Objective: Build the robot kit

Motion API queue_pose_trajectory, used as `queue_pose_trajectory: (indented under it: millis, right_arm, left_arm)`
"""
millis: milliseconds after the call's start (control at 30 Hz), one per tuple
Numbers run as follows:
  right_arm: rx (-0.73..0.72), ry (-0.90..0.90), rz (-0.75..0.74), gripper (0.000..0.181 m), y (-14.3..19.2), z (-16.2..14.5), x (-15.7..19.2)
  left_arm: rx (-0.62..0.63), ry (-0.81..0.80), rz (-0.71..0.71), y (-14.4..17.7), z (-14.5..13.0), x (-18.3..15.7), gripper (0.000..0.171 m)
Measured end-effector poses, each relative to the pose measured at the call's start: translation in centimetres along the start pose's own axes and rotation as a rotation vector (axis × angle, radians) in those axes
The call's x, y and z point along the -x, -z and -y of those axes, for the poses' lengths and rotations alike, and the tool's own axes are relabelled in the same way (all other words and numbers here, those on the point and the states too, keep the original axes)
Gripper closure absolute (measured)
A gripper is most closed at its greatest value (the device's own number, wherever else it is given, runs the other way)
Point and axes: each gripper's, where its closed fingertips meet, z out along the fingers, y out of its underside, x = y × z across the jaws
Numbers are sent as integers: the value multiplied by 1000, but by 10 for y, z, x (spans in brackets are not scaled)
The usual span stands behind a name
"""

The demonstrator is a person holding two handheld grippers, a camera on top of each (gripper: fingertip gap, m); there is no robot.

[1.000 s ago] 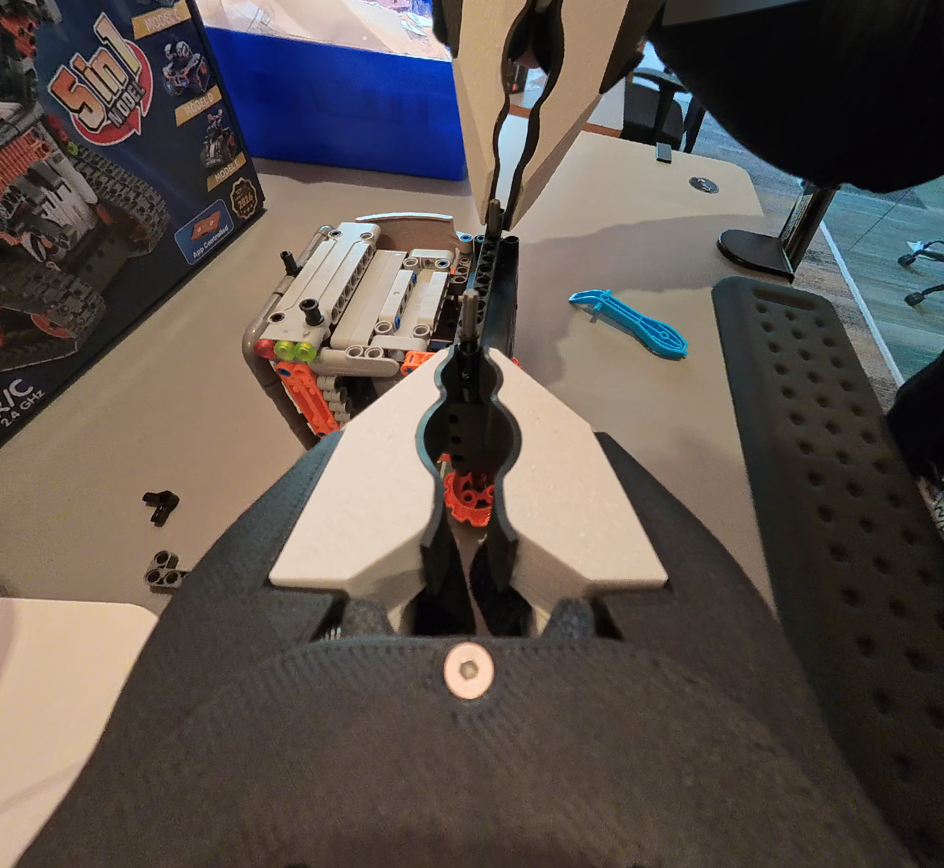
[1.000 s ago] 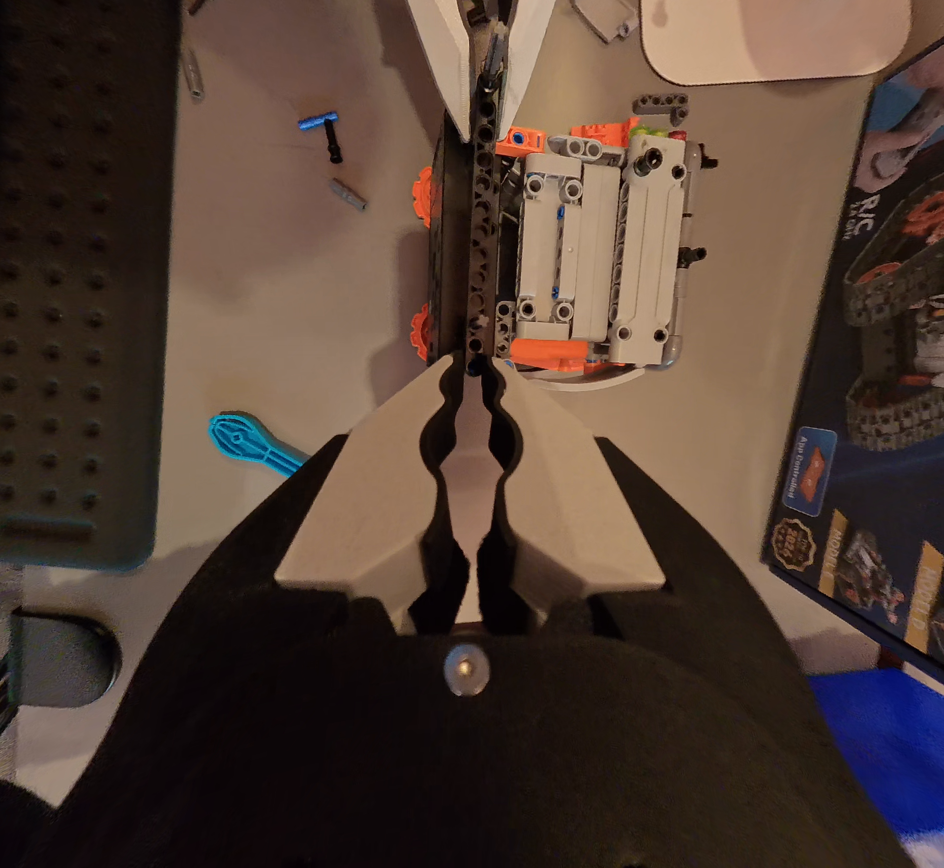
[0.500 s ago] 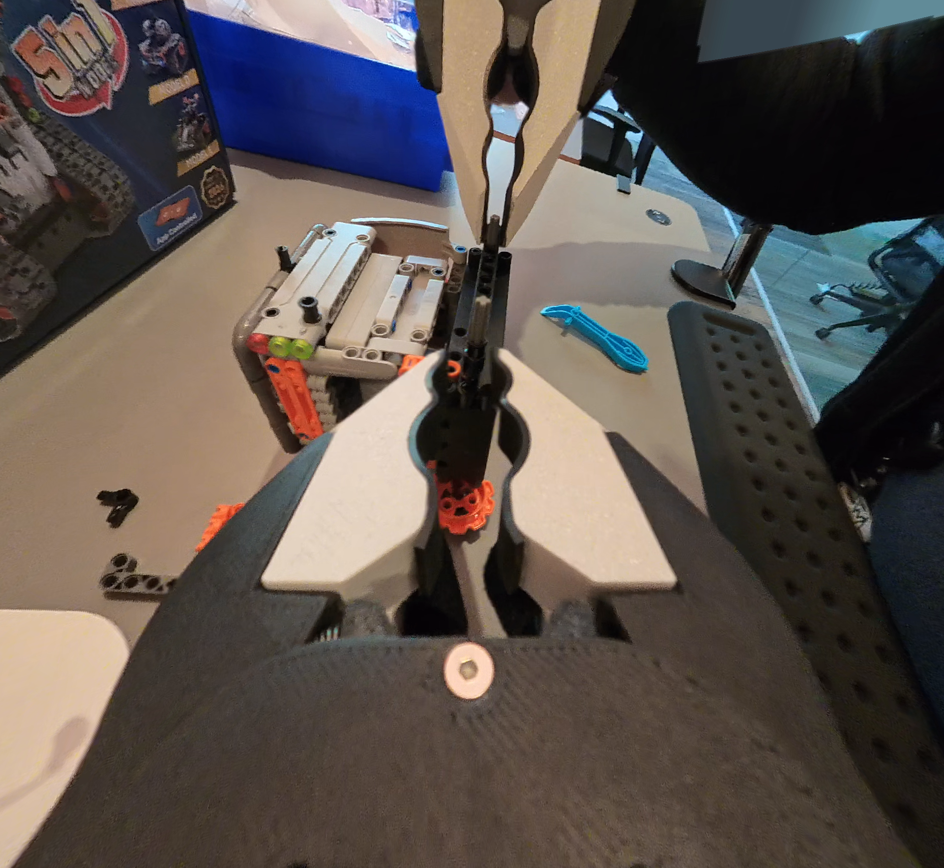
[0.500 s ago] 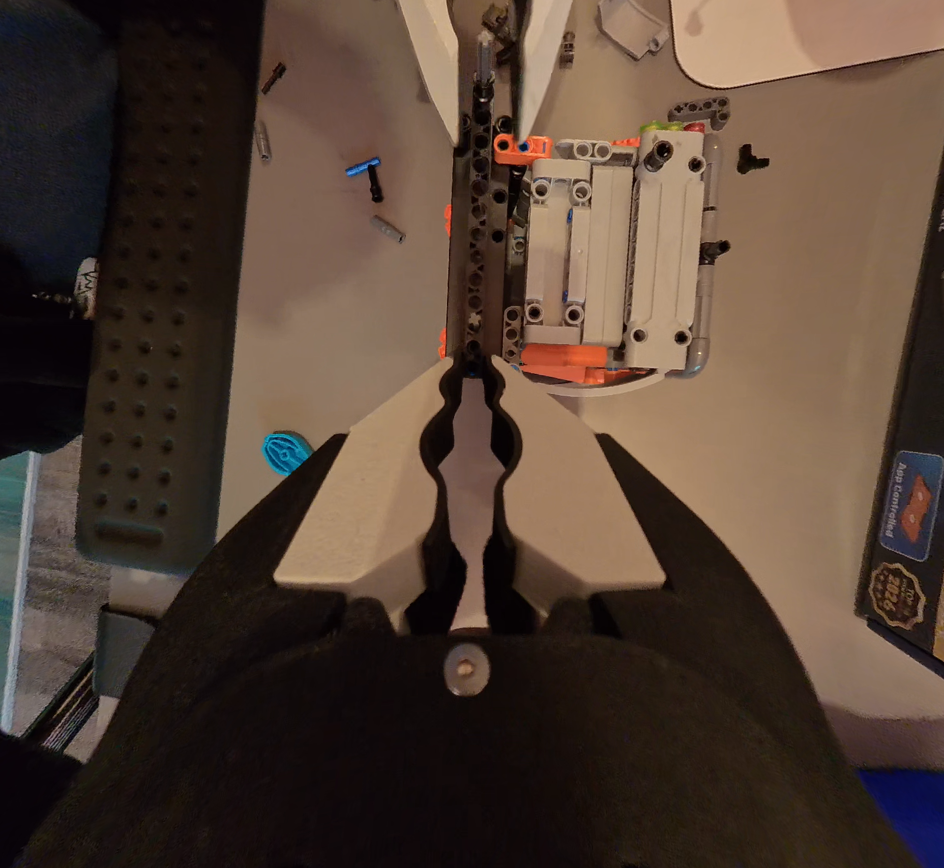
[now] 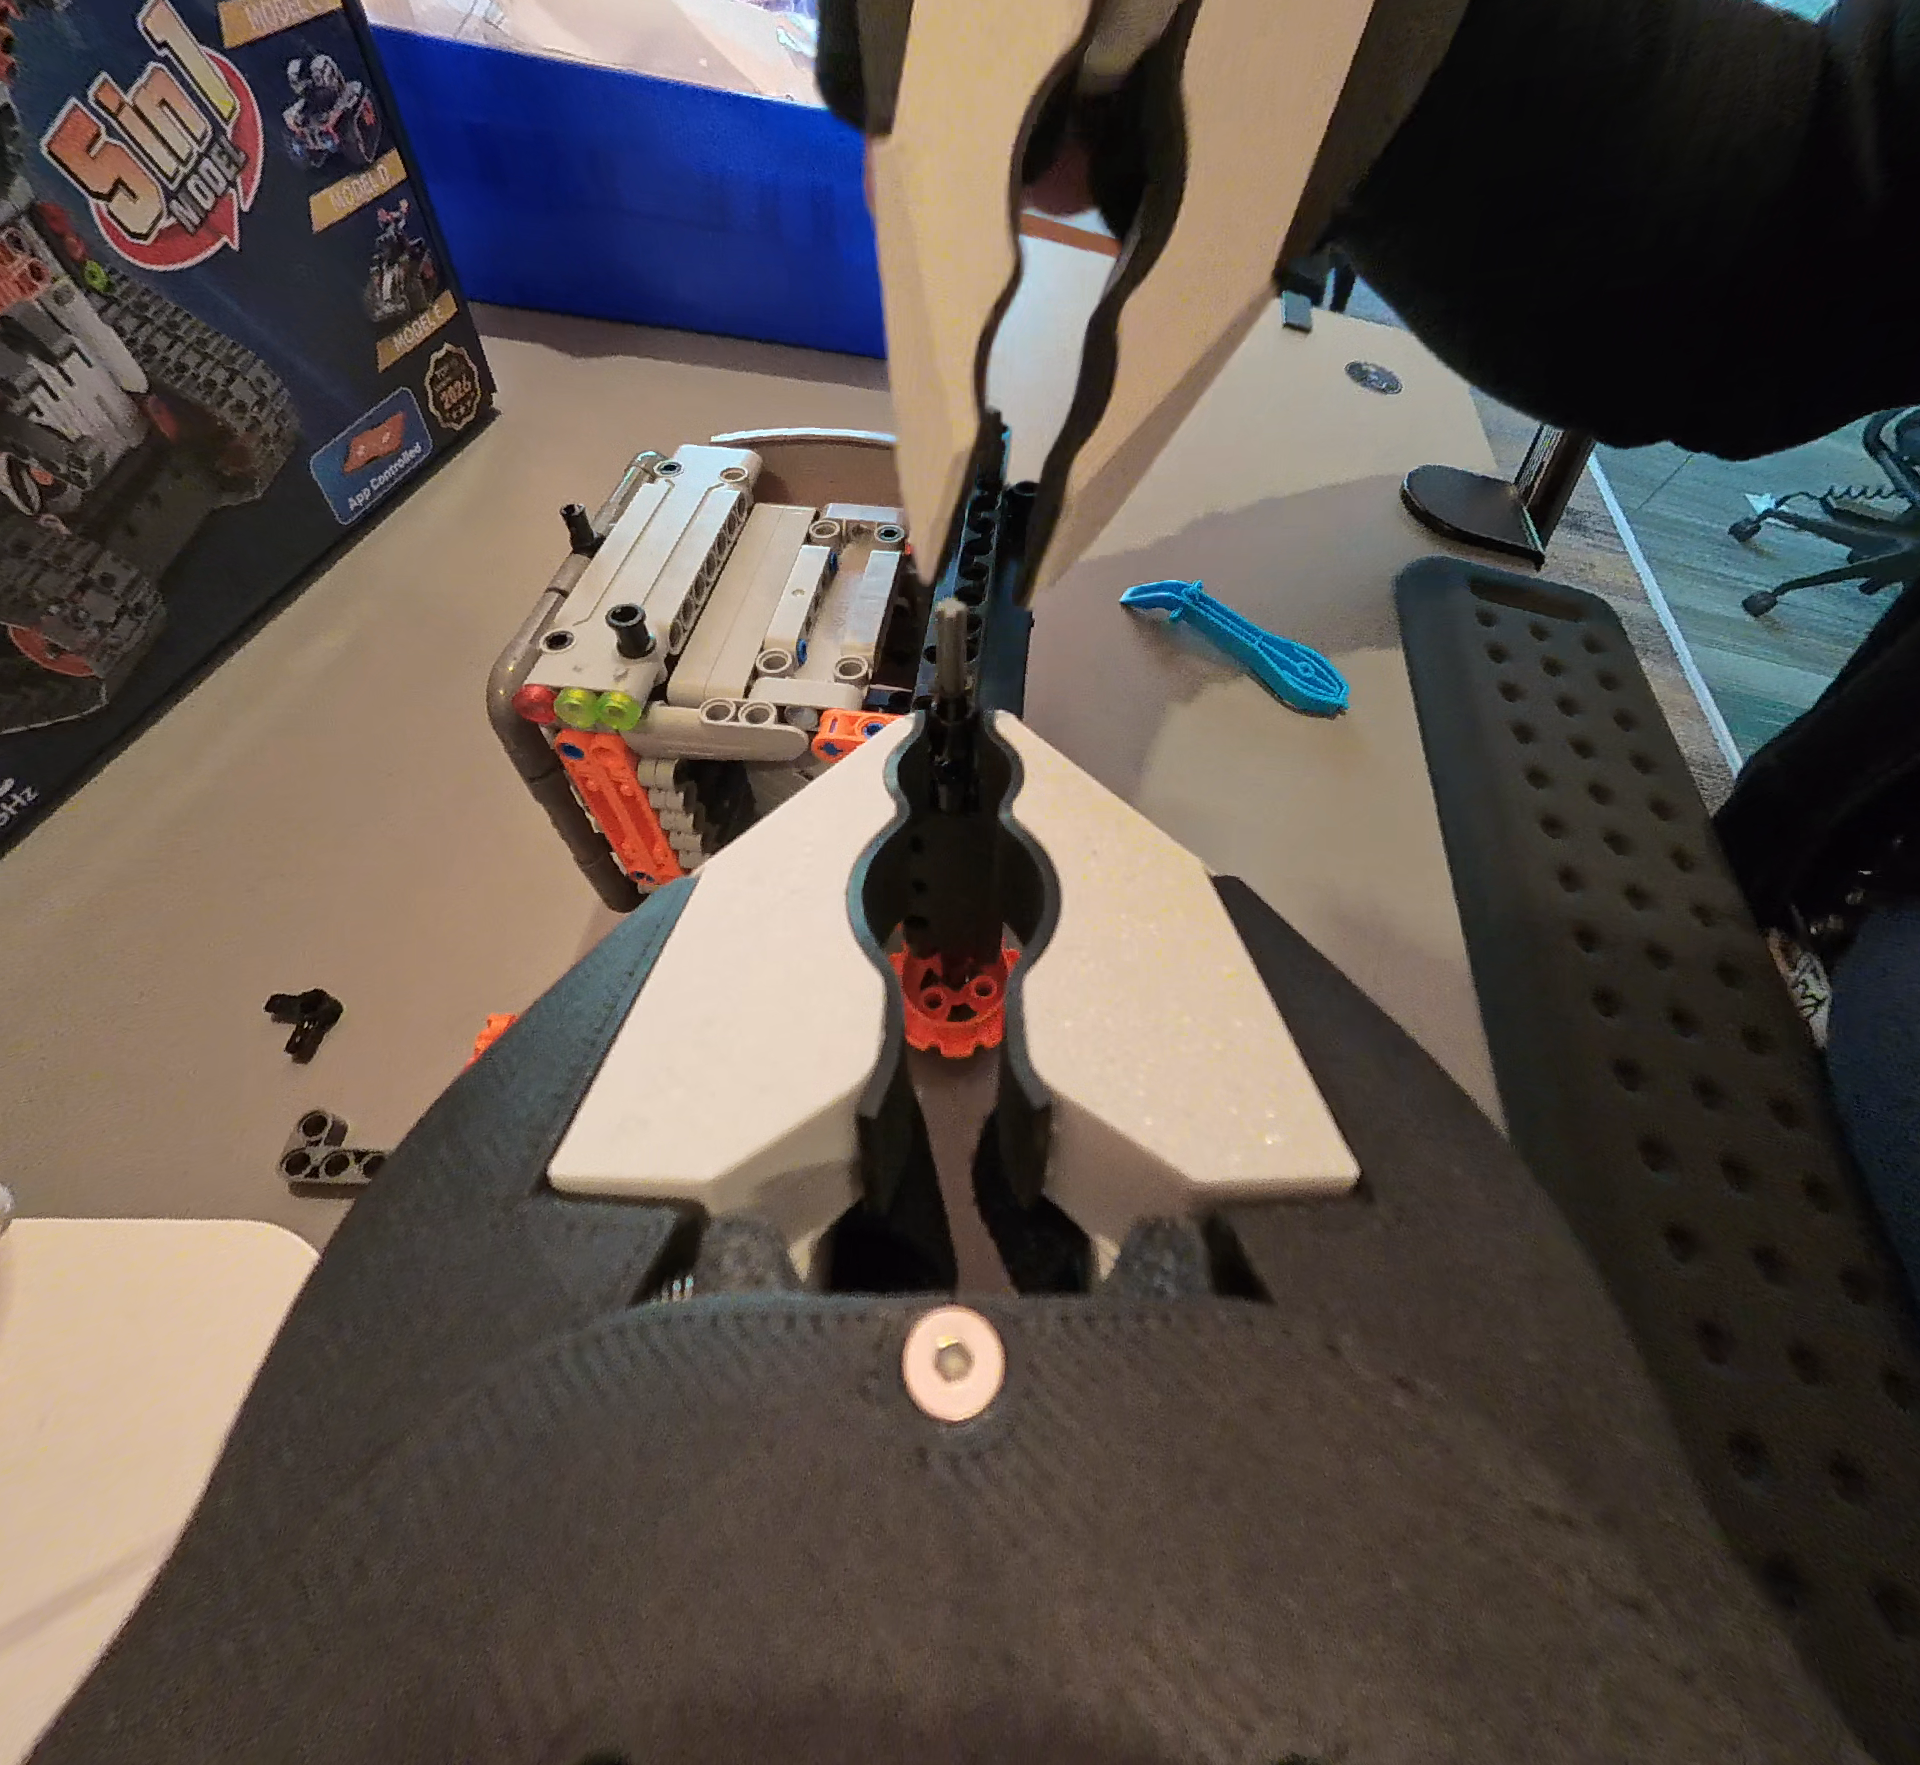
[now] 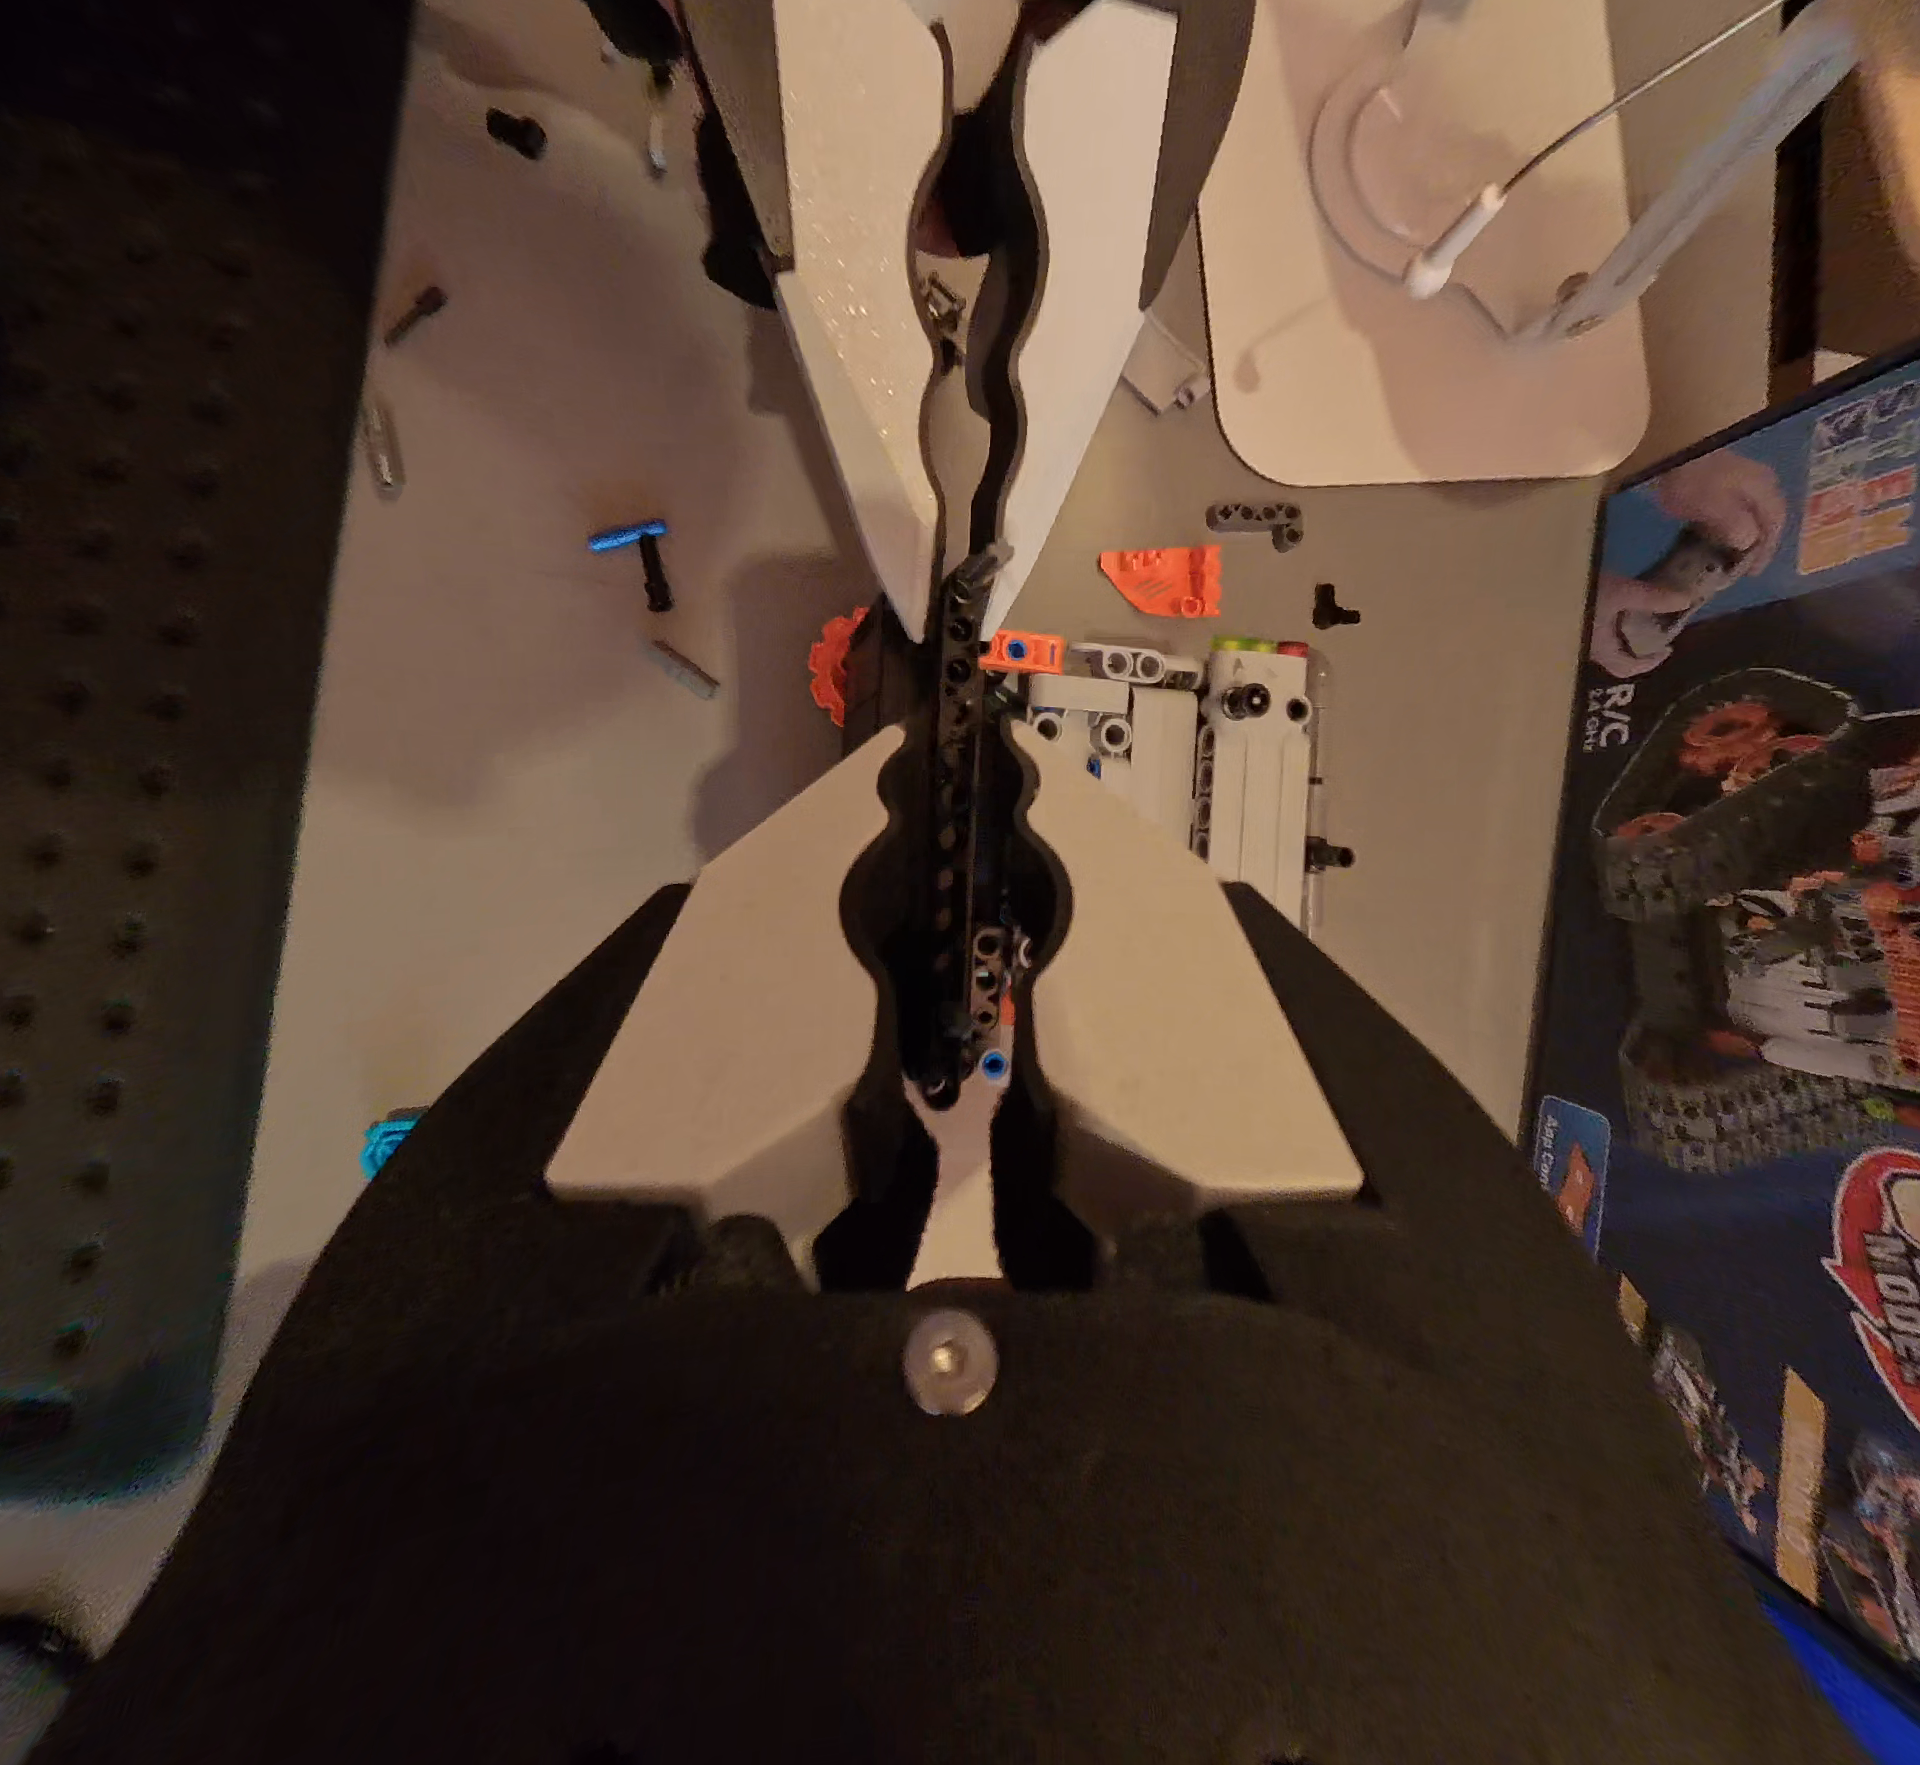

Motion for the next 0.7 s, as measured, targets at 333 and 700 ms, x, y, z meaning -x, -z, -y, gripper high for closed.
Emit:
queue_pose_trajectory:
  millis: [333, 700]
  right_arm:
    - [-15, -56, 43, 175, -13, -4, 3]
    - [-21, -43, 15, 176, -13, -6, 6]
  left_arm:
    - [-50, 14, 7, -1, 0, -2, 158]
    - [-91, 13, 15, -5, 0, -3, 163]
